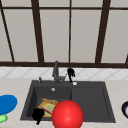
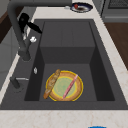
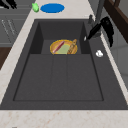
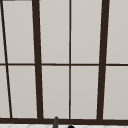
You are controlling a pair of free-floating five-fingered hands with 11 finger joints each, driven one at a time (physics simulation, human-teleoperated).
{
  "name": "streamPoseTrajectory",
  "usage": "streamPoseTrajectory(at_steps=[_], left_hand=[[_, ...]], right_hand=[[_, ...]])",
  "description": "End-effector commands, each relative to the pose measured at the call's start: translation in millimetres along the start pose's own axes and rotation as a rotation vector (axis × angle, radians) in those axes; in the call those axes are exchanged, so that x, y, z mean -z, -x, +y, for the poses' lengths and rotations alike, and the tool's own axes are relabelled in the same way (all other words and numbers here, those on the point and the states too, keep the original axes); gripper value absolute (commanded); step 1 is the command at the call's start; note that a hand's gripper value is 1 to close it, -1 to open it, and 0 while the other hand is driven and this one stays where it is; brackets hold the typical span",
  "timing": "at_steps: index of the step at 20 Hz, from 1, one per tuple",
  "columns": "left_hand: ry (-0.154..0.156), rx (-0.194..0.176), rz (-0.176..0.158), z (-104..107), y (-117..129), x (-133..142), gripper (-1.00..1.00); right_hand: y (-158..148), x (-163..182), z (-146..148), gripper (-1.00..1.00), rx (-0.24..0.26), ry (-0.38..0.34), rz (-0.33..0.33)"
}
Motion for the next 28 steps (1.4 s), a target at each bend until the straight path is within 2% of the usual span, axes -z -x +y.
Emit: streamPoseTrajectory(at_steps=[1, 4, 5, 6, 9, 11, 13, 16, 20, 25, 26, 28], left_hand=[[0.0, 0.0, 0.0, 0, 0, 0, 0.0], [0.0, 0.0, 0.0, 0, 0, 0, 0.0], [0.0, 0.0, 0.0, 0, 0, 0, 0.0], [0.0, 0.0, 0.0, 0, 0, 0, 0.0], [0.0, 0.0, 0.0, 0, 0, 0, 0.0], [0.0, 0.0, 0.0, 0, 0, 0, 0.0], [0.0, 0.0, 0.0, 0, 0, 0, 0.0], [0.0, 0.0, 0.0, 0, 0, 0, 0.0], [0.0, 0.0, 0.0, 0, 0, 0, 0.0], [0.0, 0.0, 0.0, 0, 0, 0, 0.0], [0.0, 0.0, 0.0, 0, 0, 0, 0.0], [0.0, 0.0, 0.0, 0, 0, 0, 0.0]], right_hand=[[-5, -3, -12, -1.0, -0.001, 0.069, -0.077], [-6, -8, -20, -1.0, 0.015, 0.047, -0.08], [-8, -5, -22, -1.0, 0.004, 0.013, -0.09], [-8, -8, -23, -1.0, 0.002, 0.011, -0.09], [-14, -3, -16, -1.0, 0.008, 0.011, -0.086], [-12, -2, -10, -1.0, -0.031, -0.028, -0.104], [-18, 2, -6, -1.0, -0.021, -0.032, -0.095], [-28, -1, -4, -1.0, -0.01, 0.029, -0.067], [-38, -5, -3, -1.0, 0.003, 0.065, -0.068], [-54, -7, -3, -1.0, -0.035, 0.107, -0.015], [-55, -5, -3, -1.0, -0.062, 0.059, -0.017], [-58, -6, 3, -1.0, -0.09, 0.016, -0.009]])
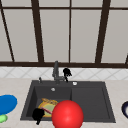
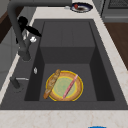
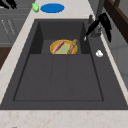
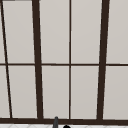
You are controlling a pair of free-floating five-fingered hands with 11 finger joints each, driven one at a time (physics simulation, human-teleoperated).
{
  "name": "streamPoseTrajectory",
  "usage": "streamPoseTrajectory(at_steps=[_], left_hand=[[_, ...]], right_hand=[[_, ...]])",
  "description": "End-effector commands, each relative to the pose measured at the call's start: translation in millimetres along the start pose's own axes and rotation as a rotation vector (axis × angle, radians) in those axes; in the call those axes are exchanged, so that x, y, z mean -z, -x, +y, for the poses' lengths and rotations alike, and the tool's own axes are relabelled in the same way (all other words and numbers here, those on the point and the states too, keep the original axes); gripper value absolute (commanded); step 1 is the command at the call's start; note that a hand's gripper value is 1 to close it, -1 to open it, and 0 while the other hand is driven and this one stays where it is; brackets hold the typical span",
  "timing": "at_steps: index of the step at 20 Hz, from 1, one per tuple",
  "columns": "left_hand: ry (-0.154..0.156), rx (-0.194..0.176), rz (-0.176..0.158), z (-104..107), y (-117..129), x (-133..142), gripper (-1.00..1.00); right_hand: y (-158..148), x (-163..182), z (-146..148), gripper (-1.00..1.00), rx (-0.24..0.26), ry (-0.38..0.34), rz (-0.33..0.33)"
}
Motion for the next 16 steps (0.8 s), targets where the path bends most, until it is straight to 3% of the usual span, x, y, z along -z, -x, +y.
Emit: streamPoseTrajectory(at_steps=[1, 6, 7, 8, 11, 13, 16], left_hand=[[0.0, 0.0, 0.0, 0, 0, 0, 0.0], [0.0, 0.0, 0.0, 0, 0, 0, 0.0], [0.0, 0.0, 0.0, 0, 0, 0, 0.0], [0.0, 0.0, 0.0, 0, 0, 0, 0.0], [0.0, 0.0, 0.0, 0, 0, 0, 0.0], [0.0, 0.0, 0.0, 0, 0, 0, 0.0], [0.0, 0.0, 0.0, 0, 0, 0, 0.0]], right_hand=[[-12, 2, 3, -1.0, -0.055, 0.02, -0.043], [-26, 13, 6, -1.0, -0.053, 0.018, -0.046], [-29, 15, 4, 1.0, -0.049, 0.009, -0.04], [-31, 15, 3, 1.0, -0.077, 0.014, -0.04], [-21, 10, 2, 1.0, -0.027, 0.018, 0.013], [-24, 15, -3, 1.0, -0.043, -0.022, 0.013], [-36, 18, -14, 1.0, -0.067, -0.04, 0.063]])
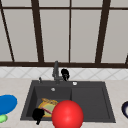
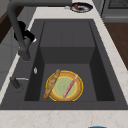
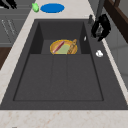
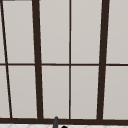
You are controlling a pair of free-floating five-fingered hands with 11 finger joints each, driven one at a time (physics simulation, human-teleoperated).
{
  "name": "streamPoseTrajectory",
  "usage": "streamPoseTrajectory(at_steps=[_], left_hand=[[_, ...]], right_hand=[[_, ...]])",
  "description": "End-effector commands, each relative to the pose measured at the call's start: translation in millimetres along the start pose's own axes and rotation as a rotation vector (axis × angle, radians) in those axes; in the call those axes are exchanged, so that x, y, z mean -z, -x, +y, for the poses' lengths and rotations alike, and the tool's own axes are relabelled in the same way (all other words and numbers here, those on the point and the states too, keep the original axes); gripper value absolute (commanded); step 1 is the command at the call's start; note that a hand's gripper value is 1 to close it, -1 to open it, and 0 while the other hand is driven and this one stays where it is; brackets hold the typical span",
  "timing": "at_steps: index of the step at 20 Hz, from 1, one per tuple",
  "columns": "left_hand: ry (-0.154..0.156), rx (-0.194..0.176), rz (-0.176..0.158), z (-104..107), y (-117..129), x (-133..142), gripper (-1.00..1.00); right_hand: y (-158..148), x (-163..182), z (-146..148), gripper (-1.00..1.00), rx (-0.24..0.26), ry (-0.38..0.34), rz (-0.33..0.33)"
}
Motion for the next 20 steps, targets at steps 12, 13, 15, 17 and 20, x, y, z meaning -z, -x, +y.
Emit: streamPoseTrajectory(at_steps=[12, 13, 15, 17, 20], left_hand=[[0.0, 0.0, 0.0, 0, 0, 0, 0.0], [0.0, 0.0, 0.0, 0, 0, 0, 0.0], [0.0, 0.0, 0.0, 0, 0, 0, 0.0], [0.0, 0.0, 0.0, 0, 0, 0, 0.0], [0.0, 0.0, 0.0, 0, 0, 0, 0.0]], right_hand=[[-27, 2, -4, 1.0, -0.129, -0.01, 0.213], [-26, 5, -8, 1.0, -0.141, -0.001, 0.197], [-32, 1, -5, 1.0, -0.115, -0.008, 0.194], [-45, -1, -8, 1.0, -0.1, -0.019, 0.231], [-55, -5, -14, 1.0, -0.198, 0.027, 0.339]])
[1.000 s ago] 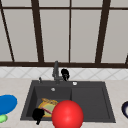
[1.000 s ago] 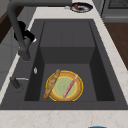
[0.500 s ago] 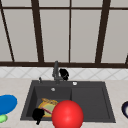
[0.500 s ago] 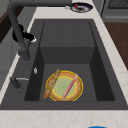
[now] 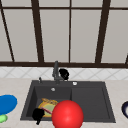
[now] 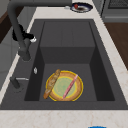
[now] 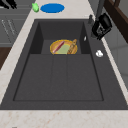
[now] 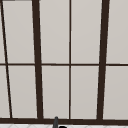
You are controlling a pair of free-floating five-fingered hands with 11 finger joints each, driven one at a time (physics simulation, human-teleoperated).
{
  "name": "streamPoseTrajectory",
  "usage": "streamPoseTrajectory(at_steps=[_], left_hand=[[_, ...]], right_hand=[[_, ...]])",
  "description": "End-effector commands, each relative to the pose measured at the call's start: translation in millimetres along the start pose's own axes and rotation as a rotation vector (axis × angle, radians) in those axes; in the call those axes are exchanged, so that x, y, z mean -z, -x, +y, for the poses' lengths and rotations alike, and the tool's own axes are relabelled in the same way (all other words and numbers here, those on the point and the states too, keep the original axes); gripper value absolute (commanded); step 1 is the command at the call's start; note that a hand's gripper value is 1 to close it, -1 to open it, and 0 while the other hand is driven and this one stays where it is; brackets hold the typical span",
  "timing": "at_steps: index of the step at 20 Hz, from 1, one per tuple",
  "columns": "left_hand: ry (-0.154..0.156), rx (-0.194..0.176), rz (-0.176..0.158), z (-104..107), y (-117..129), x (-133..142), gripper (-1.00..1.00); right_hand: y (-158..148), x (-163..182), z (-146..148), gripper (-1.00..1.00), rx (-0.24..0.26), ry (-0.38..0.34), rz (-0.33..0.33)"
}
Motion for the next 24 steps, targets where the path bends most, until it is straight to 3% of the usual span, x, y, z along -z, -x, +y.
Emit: streamPoseTrajectory(at_steps=[1, 4, 24], left_hand=[[0.0, 0.0, 0.0, 0, 0, 0, 0.0], [0.0, 0.0, 0.0, 0, 0, 0, 0.0], [0.0, 0.0, 0.0, 0, 0, 0, 0.0]], right_hand=[[-18, -15, -13, 1.0, -0.028, 0.022, 0.066], [-29, -17, -7, 1.0, -0.1, 0.032, 0.154], [-35, -12, -10, 1.0, -0.083, 0.051, 0.14]])
